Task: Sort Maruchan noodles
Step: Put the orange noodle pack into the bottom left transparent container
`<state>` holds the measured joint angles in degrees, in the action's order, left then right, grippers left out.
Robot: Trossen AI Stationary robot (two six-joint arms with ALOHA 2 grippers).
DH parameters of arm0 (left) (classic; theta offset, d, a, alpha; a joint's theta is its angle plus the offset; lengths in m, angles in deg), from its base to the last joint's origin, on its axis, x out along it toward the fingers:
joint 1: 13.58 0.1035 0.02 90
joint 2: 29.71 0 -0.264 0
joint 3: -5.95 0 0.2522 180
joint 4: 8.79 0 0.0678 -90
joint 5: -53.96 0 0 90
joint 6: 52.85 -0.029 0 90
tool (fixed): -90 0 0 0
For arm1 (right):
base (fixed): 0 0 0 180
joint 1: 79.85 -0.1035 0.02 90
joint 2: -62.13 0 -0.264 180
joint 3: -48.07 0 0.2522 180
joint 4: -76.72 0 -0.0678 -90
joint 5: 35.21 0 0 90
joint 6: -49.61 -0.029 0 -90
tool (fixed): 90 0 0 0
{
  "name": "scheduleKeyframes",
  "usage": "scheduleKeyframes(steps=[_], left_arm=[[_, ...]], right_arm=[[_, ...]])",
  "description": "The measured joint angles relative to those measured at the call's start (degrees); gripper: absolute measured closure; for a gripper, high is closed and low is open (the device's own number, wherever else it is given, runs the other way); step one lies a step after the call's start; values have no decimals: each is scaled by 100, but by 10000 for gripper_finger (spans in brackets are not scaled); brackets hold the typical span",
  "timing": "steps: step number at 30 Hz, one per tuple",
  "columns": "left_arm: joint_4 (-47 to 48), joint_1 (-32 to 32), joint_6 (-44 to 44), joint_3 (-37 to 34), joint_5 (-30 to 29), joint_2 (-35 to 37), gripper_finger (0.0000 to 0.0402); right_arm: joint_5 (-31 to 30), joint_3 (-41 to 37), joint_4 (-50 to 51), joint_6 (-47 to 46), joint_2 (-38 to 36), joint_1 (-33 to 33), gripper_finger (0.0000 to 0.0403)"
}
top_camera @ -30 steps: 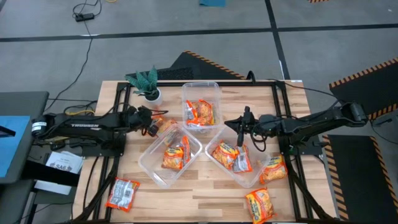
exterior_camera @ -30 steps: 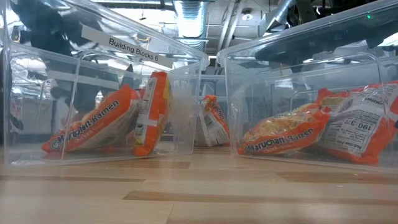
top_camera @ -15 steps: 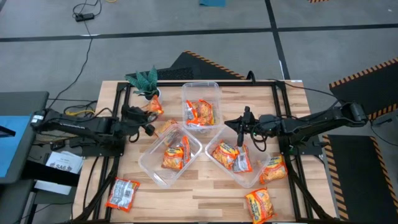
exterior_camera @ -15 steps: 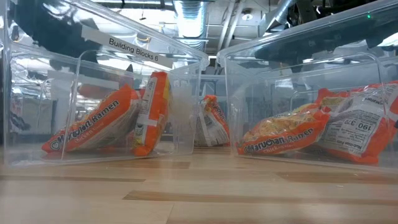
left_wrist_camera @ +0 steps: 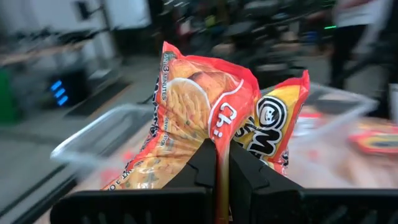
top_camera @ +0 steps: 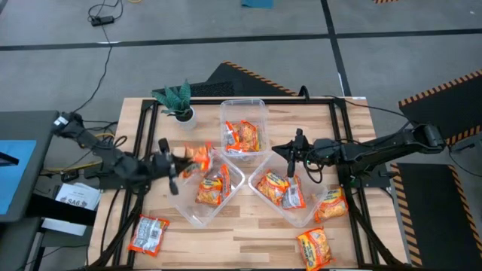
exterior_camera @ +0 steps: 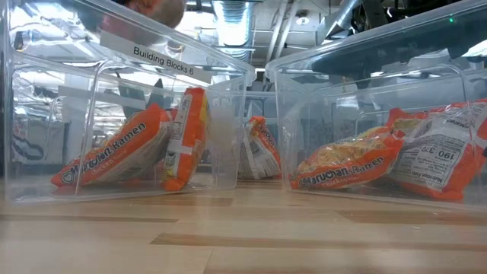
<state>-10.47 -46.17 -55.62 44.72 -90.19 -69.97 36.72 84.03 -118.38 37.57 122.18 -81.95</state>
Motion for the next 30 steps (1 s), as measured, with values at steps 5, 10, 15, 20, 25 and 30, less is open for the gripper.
scheduleKeyframes(steps=[5,10,15,20,25,30], left_arm=[[-486,-531,-733,18,795,-223,401],[284,-647,-604,359,1006,-497,401],[1533,-626,73,783,1038,-899,400],[1653,-619,39,1030,1160,-1333,399],[1650,-619,29,1123,1114,-1519,390],[1846,-621,140,1126,621,-1526,356]], right_arm=[[0,0,2,0,0,-1,369],[0,0,3,0,0,0,369],[0,0,2,-2,0,-1,369],[0,0,4,-2,0,0,369],[0,0,11,-2,0,1,369],[0,0,9,-8,0,1,369]])
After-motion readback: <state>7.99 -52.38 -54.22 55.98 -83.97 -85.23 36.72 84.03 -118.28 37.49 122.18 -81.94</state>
